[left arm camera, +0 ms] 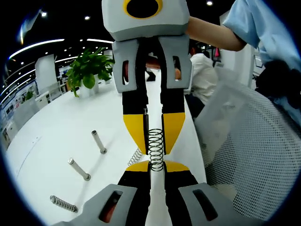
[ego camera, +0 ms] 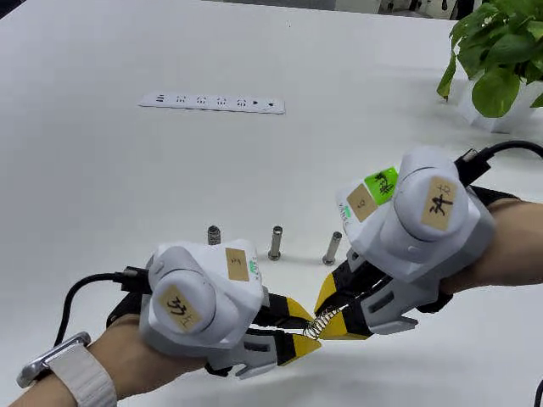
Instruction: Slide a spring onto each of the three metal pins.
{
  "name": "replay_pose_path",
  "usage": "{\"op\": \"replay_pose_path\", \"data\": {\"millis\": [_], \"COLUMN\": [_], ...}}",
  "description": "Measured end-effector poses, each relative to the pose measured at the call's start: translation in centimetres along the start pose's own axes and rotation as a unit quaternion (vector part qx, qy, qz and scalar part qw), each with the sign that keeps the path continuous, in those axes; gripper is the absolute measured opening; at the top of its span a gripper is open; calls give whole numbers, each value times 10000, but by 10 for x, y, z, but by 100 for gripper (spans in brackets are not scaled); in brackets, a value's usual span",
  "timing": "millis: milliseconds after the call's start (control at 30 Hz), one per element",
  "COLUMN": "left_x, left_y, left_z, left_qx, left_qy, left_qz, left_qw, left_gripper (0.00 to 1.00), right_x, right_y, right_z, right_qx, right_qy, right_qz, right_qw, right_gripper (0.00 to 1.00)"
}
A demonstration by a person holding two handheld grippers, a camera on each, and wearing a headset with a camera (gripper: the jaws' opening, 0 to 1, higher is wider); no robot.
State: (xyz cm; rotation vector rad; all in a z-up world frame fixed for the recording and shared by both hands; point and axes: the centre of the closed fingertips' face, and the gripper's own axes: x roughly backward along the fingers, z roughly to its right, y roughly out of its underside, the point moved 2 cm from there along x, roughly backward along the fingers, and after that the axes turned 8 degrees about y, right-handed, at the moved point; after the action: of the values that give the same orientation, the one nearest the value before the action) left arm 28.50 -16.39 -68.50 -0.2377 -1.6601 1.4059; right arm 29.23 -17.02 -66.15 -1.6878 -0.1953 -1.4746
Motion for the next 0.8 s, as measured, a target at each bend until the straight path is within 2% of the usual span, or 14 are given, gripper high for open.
{"op": "replay_pose_path", "data": {"millis": [667, 800], "left_x": [-1, -1], "left_y": [-5, -5], "left_z": [3, 3], "left_qx": [98, 236], "left_qy": [-32, -73], "left_qz": [89, 154], "left_qw": [9999, 9996], "left_gripper": [10, 10], "right_x": [-2, -3], "right_y": [-1, -1], "right_z": [-4, -4], "right_qx": [164, 219], "right_qy": [-124, -127], "right_qz": [-27, -29], "right_qw": [9998, 9997], "right_gripper": [12, 12]}}
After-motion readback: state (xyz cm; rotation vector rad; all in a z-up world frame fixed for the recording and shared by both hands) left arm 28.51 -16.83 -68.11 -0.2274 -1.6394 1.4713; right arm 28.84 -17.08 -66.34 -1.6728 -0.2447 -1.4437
